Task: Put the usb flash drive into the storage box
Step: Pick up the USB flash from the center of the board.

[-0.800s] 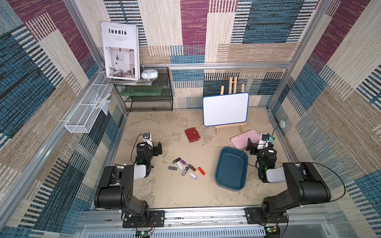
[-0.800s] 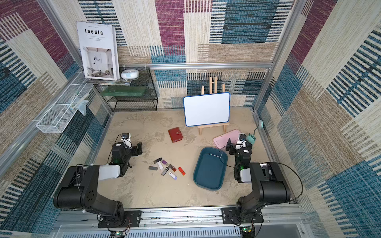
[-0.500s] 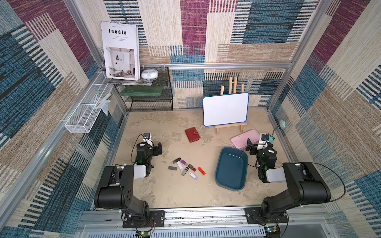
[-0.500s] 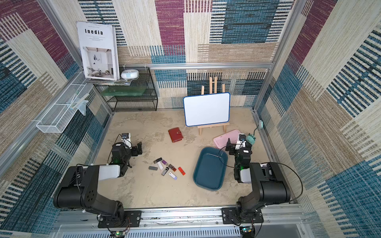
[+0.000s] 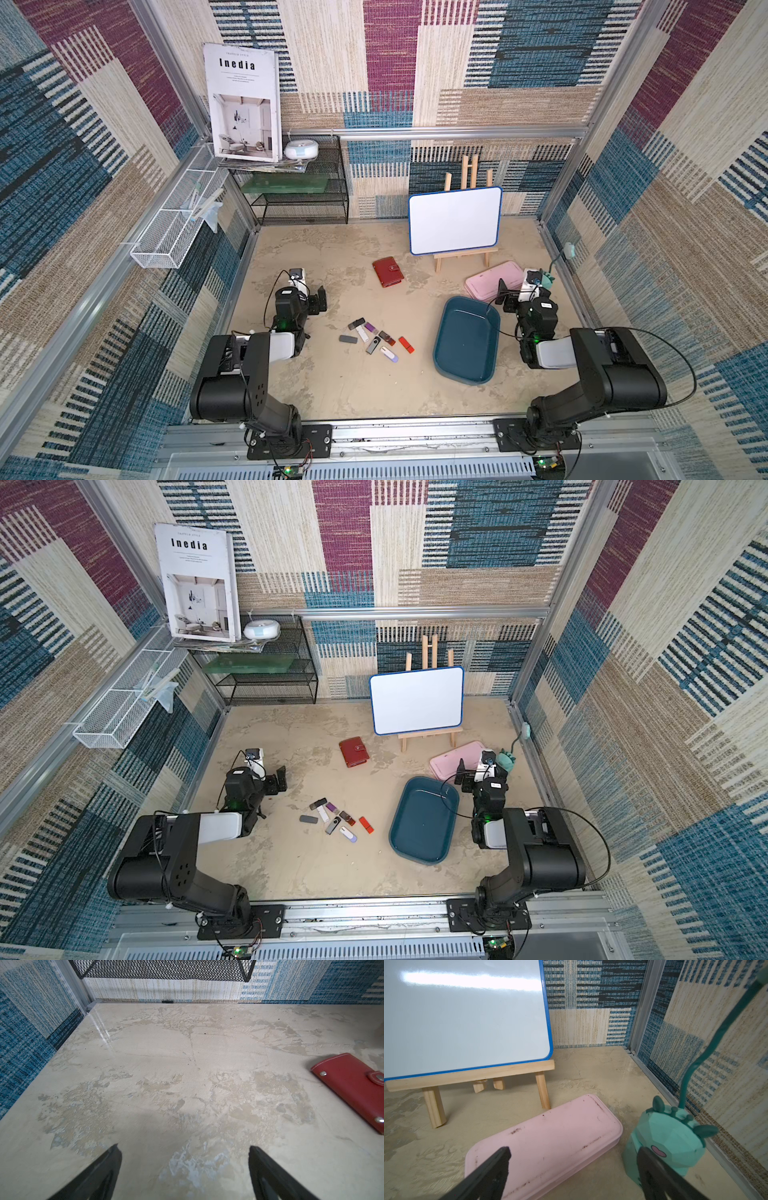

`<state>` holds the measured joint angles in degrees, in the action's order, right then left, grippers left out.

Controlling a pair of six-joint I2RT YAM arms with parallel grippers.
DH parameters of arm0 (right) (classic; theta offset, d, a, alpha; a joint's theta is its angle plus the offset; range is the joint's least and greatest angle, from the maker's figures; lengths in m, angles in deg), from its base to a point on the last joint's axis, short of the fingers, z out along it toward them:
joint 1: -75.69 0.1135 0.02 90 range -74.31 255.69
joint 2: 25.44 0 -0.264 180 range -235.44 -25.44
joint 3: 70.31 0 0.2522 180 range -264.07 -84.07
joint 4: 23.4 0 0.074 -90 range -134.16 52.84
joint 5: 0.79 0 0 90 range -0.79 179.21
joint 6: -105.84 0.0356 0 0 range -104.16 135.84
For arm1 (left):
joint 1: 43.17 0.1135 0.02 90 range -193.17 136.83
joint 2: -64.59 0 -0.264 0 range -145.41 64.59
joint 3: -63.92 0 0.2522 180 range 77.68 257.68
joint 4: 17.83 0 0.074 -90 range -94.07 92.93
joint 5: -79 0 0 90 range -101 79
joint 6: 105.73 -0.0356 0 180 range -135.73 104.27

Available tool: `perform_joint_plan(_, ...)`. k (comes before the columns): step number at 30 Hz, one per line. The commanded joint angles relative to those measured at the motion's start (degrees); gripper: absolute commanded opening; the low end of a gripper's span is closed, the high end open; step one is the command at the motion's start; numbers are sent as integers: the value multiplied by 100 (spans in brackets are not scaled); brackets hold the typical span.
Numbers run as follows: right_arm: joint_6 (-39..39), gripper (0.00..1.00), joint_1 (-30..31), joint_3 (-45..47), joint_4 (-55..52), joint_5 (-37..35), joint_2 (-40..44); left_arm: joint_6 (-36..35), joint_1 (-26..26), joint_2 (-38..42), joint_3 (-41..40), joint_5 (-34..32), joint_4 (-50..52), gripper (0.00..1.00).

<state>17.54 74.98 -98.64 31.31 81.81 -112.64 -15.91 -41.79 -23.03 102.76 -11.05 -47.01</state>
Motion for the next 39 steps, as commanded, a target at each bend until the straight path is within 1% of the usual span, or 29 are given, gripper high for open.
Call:
perform_joint_plan(1, -36, 99, 8, 7, 81, 19, 27, -25, 11, 1, 14, 32, -48, 99)
perform_joint_plan(17, -38, 99, 1, -2, 70, 30, 27, -29, 11, 19, 1, 32, -48, 99)
perform_joint_plan(18, -38, 99, 1, 6, 70, 29, 27, 22, -10, 25, 12, -97, -58, 99)
perform_joint_plan(19, -38, 99, -6, 11, 78, 28, 36, 153, -45, 133, 71, -470, 112, 99)
perform_joint_plan(20, -8, 99, 0, -3, 94, -45, 58, 252, -72, 399, 264, -864, 609, 99)
perform_joint_plan(21, 5, 99, 1, -64, -84, -99, 171, 357, -69, 685, 564, -1034, 1577, 99)
perform_joint_plan(22, -19, 99, 4, -256, -539, -161, 403, 518, -73, 904, 889, -1279, 2315, 99)
perform_joint_plan(23, -28, 99, 9, -530, -1196, -138, 700, 611, -69, 1084, 1071, -1338, 2721, 99)
perform_joint_plan(24, -15, 99, 7, -937, -2173, -133, 981, 657, -68, 1214, 1114, -1177, 2865, 99)
perform_joint_plan(25, 166, 99, 10, -1252, -2673, -235, 1162, 690, -70, 1300, 1045, -867, 2845, 99)
perform_joint_plan(26, 295, 99, 9, -1469, -3039, -160, 1321, 891, -75, 1358, 958, -722, 2790, 99)
perform_joint_plan(28, 579, 99, 9, -1825, -3613, 103, 1659, 1519, -61, 1423, 855, -774, 2780, 99)
perform_joint_plan(29, 856, 99, 5, -1903, -3798, 102, 1781, 1802, -45, 1465, 861, -912, 2929, 99)
perform_joint_plan(30, 1333, 99, 3, -1966, -4041, -67, 1897, 2255, -43, 1539, 947, -1302, 3318, 99)
perform_joint_plan(31, 1980, 99, 5, -2006, -4314, -352, 1962, 2653, -32, 1653, 1095, -1642, 3877, 99)
perform_joint_plan(32, 2423, 99, -22, -2046, -4562, -318, 2014, 2827, 6, 1736, 1156, -1665, 4133, 99)
perform_joint_plan(33, 2434, 99, -45, -2099, -4697, 162, 2063, 2854, 23, 1857, 1191, -1422, 4325, 99)
perform_joint_plan(34, 2282, 99, -43, -2167, -4826, 676, 2141, 2998, 20, 1975, 1201, -1034, 4478, 98)
perform_joint_plan(35, 2294, 99, -44, -2221, -4933, 1187, 2198, 3147, 15, 2076, 1186, -669, 4556, 97)
perform_joint_plan(36, 2307, 100, -43, -2278, -5014, 1714, 2239, 3360, 6, 2152, 1160, -186, 4641, 92)
perform_joint_plan(37, 2293, 97, -9, -2402, -5229, 2184, 2259, 3546, 11, 2197, 1166, 267, 4795, 88)
perform_joint_plan(39, 2211, 94, 231, -2802, -6057, 2516, 2223, 3819, -60, 2238, 1301, 721, 5414, 82)
